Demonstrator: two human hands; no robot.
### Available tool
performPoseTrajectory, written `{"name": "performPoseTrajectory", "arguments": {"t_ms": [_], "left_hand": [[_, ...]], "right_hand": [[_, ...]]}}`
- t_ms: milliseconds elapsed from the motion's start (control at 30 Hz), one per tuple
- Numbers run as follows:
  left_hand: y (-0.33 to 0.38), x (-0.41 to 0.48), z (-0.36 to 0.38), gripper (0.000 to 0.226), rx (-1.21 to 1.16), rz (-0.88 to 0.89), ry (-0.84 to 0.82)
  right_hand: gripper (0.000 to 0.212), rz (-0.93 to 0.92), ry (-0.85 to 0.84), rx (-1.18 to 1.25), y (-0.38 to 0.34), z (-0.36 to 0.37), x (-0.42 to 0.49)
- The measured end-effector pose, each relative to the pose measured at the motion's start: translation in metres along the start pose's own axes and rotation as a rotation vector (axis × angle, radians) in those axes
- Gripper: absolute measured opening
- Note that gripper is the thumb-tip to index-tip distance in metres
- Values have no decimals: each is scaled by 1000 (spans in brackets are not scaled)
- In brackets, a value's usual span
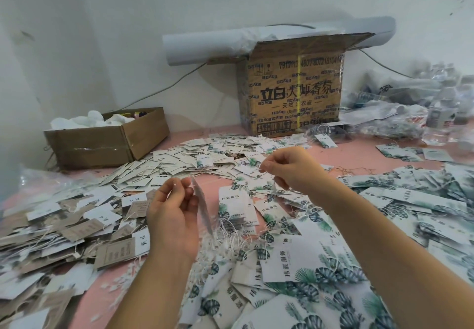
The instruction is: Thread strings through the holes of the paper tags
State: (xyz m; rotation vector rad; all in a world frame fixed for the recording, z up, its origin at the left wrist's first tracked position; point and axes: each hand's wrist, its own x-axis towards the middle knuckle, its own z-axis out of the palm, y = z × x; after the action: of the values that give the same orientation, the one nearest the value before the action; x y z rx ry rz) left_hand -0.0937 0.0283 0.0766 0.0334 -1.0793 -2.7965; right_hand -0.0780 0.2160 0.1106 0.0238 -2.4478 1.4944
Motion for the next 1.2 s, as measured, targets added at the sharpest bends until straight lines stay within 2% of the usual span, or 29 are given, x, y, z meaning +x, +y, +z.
{"name": "performPoseTrajectory", "arguments": {"t_ms": [167, 433, 700, 1033, 1200], "left_hand": [[-2, 0, -1, 7, 100, 28, -43], [-8, -10, 1, 25, 402, 131, -242], [-14, -19, 6, 19, 612, 277, -374], [-20, -16, 0, 25, 712, 362, -383], [-20, -18, 0, 14, 706, 369, -398]], "right_hand": [[25, -40, 9, 44, -3, 2, -1], [18, -223, -6, 165, -12, 8, -6], [21, -338, -152, -24, -26, 21, -16], [19, -265, -128, -201, -27, 23, -17], [24, -207, -180, -169, -26, 23, -17]]}}
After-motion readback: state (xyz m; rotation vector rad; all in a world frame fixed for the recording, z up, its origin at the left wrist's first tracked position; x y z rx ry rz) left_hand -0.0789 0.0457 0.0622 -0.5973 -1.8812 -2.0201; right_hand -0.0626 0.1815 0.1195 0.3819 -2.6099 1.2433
